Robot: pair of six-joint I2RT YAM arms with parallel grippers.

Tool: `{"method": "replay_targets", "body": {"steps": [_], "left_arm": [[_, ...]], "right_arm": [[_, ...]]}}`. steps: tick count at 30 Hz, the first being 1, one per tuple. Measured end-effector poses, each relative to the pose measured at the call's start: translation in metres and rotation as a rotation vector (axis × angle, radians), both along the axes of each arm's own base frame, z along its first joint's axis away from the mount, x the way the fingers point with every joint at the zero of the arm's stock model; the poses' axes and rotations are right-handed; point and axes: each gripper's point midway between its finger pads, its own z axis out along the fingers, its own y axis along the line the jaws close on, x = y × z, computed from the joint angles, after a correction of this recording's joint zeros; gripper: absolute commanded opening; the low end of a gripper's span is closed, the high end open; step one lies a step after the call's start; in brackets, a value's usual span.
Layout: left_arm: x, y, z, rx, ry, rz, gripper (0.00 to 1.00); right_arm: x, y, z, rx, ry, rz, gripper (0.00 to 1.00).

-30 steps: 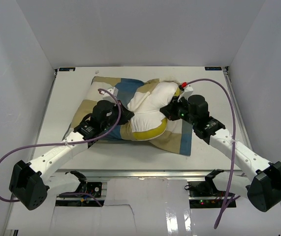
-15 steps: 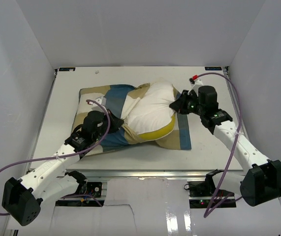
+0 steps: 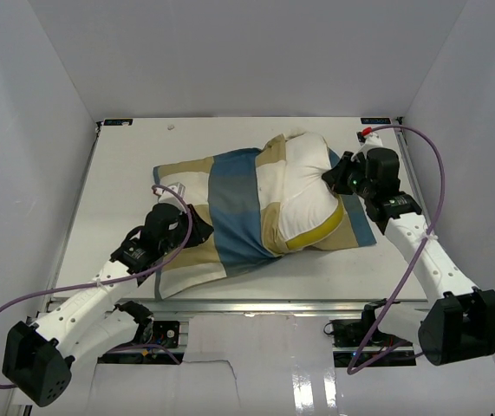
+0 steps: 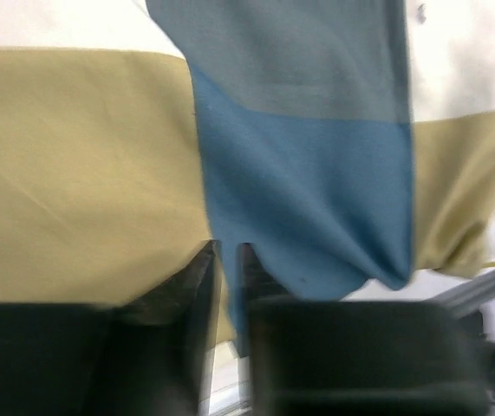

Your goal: Remove the pillowcase from the pillow

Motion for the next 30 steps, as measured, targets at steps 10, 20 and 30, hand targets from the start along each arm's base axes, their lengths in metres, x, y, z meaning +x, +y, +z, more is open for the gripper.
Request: {"method": "replay_targets", "body": {"steps": [10,20,30], "left_arm": [[0.057,-0.033,0.058,0.04,-0.068,-0.042,0.82],[0.15,-0.133,0.06,0.095,-0.044,-0.339,0.77],[0.141,-0.155,-0.03,0.189,0.171,-0.454,0.0]], "right_arm": [[-0.063,0.044,-0.007,0.047,-0.036,0.296,0.08],[-0.097,0.051,-0.027,0.057,-0.033,0.392,0.08],[-0.101,0.051,-0.035,0.048,-0.041,0.399,0.08]]}}
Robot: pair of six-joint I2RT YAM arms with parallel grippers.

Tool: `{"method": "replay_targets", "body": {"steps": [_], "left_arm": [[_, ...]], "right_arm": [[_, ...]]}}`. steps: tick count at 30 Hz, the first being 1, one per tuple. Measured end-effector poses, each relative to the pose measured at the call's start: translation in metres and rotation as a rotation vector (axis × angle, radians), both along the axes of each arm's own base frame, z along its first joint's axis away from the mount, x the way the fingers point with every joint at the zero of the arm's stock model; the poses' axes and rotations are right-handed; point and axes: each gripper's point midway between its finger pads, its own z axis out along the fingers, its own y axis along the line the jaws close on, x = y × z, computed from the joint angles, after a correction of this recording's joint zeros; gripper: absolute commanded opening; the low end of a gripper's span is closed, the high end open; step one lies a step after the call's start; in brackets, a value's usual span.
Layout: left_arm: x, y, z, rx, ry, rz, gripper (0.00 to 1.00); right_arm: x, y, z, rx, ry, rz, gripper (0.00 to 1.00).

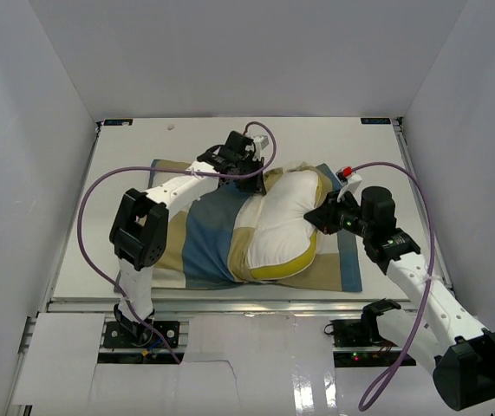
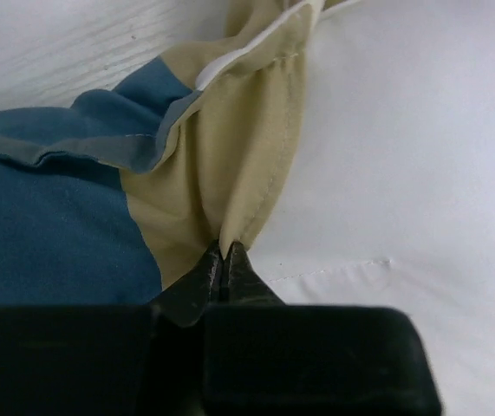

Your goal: Remove the pillowcase from the pillow

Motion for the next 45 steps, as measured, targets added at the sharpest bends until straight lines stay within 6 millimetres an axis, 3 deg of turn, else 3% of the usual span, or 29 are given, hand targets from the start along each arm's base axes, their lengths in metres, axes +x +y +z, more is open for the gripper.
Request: {"method": "replay_targets", "body": {"steps": [6,11,15,22,23,24,27,28,31,34,36,40,42,45], "left_arm": [[0.017,0.014,0.014,0.069,-0.022,0.115,0.0],[0.052,0.061,0.023,0.135,-0.048,0.321,0.0],[0.068,0.103,0.018,0.173,-0.025,0.444,0.0],[0.076,0.127,0.01,0.176,0.003,0.528,0.01],[0.075,0.128,0.007,0.176,0.009,0.528,0.12],[0.074,0.128,0.003,0.17,0.016,0.522,0.36],[0.067,0.126,-0.004,0.142,0.021,0.468,0.67],[0.062,0.126,-0.004,0.131,0.021,0.454,0.77],[0.043,0.128,0.008,0.106,0.003,0.414,0.83],[0.017,0.122,0.049,0.061,-0.084,0.376,0.84],[-0.019,0.11,0.083,0.02,-0.17,0.326,0.84],[-0.122,0.077,0.134,-0.149,-0.318,0.145,0.84],[-0.159,0.077,0.129,-0.211,-0.328,0.092,0.83],[-0.181,0.083,0.091,-0.216,-0.278,0.085,0.83]], "right_arm": [[-0.006,-0.011,0.007,-0.003,-0.07,-0.056,0.08],[-0.01,-0.026,0.033,0.017,-0.193,-0.136,0.08],[-0.011,-0.035,0.037,0.023,-0.237,-0.181,0.08],[-0.016,-0.045,0.036,0.036,-0.267,-0.238,0.08],[-0.017,-0.046,0.037,0.042,-0.273,-0.248,0.08],[-0.018,-0.048,0.038,0.047,-0.278,-0.259,0.08],[-0.015,-0.05,0.035,0.052,-0.259,-0.282,0.08],[-0.013,-0.05,0.033,0.051,-0.245,-0.289,0.08],[-0.006,-0.046,0.02,0.049,-0.183,-0.298,0.08],[0.001,-0.045,0.004,0.042,-0.112,-0.316,0.08],[0.005,-0.046,-0.002,0.042,-0.079,-0.341,0.08],[0.015,-0.046,-0.011,0.04,-0.013,-0.383,0.08],[0.024,-0.044,-0.012,0.039,0.019,-0.398,0.08],[0.036,-0.04,-0.008,0.046,0.049,-0.418,0.08]]}}
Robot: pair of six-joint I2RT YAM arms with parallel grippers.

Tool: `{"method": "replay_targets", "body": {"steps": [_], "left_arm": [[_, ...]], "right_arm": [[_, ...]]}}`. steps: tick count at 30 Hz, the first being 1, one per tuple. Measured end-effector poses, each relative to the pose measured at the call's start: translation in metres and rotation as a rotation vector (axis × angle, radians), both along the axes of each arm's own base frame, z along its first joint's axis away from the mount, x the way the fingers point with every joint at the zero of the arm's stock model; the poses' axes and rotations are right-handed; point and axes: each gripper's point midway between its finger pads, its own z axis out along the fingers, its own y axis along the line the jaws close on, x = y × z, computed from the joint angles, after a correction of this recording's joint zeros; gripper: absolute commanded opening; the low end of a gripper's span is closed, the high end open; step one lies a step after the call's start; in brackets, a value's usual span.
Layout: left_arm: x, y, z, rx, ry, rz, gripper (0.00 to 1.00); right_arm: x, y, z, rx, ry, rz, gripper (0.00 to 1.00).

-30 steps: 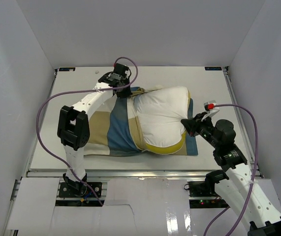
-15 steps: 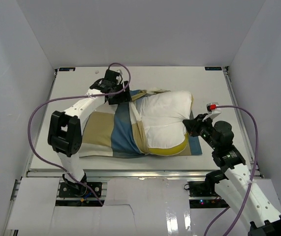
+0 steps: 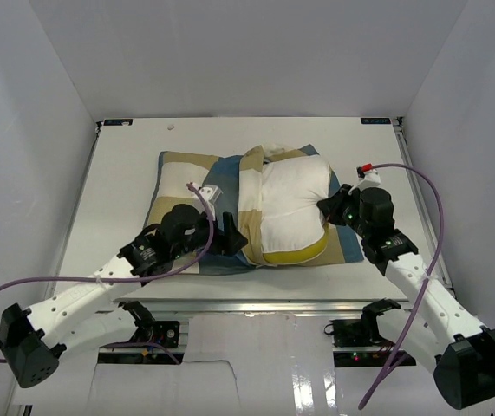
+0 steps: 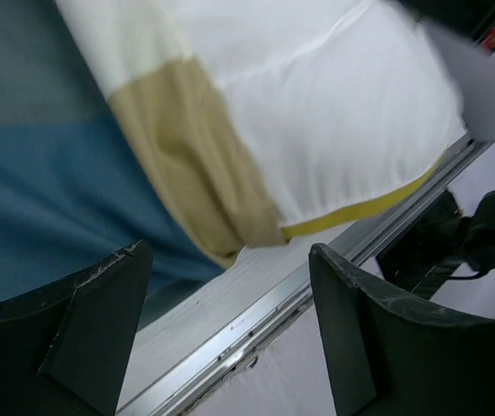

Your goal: Remove the pillowcase from the pillow

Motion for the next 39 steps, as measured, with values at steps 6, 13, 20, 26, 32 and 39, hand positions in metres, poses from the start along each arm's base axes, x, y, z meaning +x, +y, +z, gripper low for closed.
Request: {"method": "replay_targets", "body": {"steps": [6,13,20,26,32,39], "left_arm": [[-0.028,-0.005,-0.094,0.099,0.194,-0.05,0.84],[-0.027,-0.021,-0.112,0.118,0.214,-0.029,0.77],[-0.004,-0.01,-0.131,0.192,0.213,0.129,0.0],[0.009,0.03,-0.127,0.264,0.185,0.352,0.0],[0.016,0.082,-0.105,0.26,0.131,0.615,0.0],[0.02,0.117,-0.079,0.228,0.116,0.809,0.0]], "right_arm": [[0.012,0.005,0.011,0.046,0.015,-0.026,0.08],[0.013,0.007,0.014,0.084,0.025,-0.039,0.08],[0.014,0.009,0.019,0.098,0.012,-0.036,0.08],[0.023,0.003,0.033,0.084,0.015,-0.035,0.08],[0.039,-0.02,0.06,0.113,0.002,-0.034,0.08],[0.031,-0.029,0.058,0.163,0.049,0.046,0.08]]}}
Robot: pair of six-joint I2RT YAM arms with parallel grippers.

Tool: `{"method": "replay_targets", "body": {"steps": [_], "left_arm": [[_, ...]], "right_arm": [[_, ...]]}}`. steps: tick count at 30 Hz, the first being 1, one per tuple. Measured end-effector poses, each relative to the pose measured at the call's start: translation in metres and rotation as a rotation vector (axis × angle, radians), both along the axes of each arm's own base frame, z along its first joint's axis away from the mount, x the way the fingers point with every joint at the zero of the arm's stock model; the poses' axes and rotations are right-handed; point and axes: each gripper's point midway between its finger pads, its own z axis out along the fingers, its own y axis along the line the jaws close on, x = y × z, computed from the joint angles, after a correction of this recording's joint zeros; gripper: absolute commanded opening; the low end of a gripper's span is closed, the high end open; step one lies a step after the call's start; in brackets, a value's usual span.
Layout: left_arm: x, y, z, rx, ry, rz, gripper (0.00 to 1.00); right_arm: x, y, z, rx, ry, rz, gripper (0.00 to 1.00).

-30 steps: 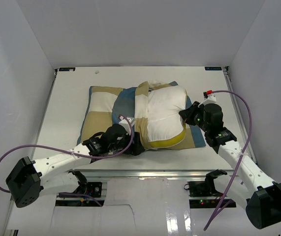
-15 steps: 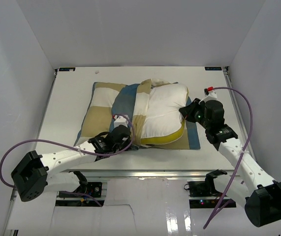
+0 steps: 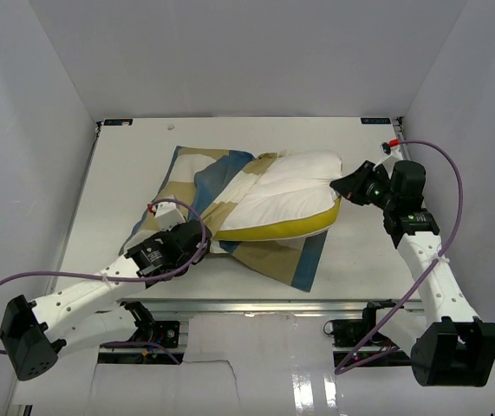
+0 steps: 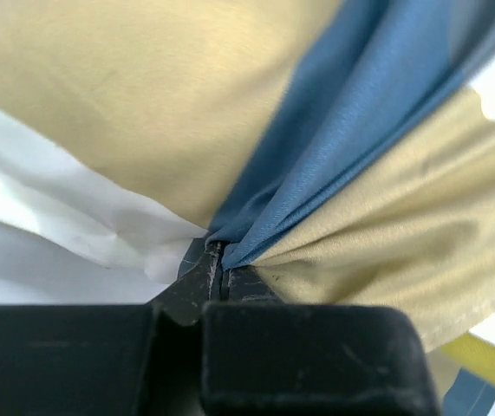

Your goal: Remove the pillowcase from the pillow

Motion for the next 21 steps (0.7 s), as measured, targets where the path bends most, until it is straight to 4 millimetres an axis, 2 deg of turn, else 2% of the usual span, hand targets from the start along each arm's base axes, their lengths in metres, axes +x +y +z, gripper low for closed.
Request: {"method": "replay_targets", "body": {"steps": [1,4,5,8,10,14,17,20,21], "left_arm": [[0.001,0.005,0.002,0.002,-0.001,0.027,0.02],[0.001,0.014,0.002,0.013,0.011,0.054,0.33],[-0.001,0.016,0.002,0.022,0.016,0.043,0.64],[-0.006,0.009,0.011,0.011,0.019,-0.074,0.84],[-0.009,-0.006,0.025,-0.024,0.003,-0.192,0.86],[-0.001,-0.044,0.086,-0.09,-0.093,-0.381,0.9],[0.022,-0.074,0.136,-0.082,-0.174,-0.461,0.92],[0.055,-0.105,0.159,-0.024,-0.196,-0.499,0.92],[0.067,-0.115,0.16,0.001,-0.191,-0.507,0.92]], "right_arm": [[-0.002,0.0,0.0,0.008,0.002,0.015,0.08],[-0.009,0.007,0.003,0.028,-0.004,0.083,0.08],[-0.01,0.009,0.005,0.029,-0.016,0.105,0.08],[-0.01,0.009,0.01,0.028,-0.066,0.135,0.08],[-0.014,0.014,0.006,0.022,-0.096,0.166,0.08],[-0.034,0.047,-0.018,-0.007,-0.102,0.297,0.08],[-0.051,0.074,-0.037,-0.031,-0.078,0.424,0.08],[-0.063,0.085,-0.057,-0.047,-0.051,0.486,0.08],[-0.066,0.085,-0.062,-0.052,-0.046,0.492,0.08]]}}
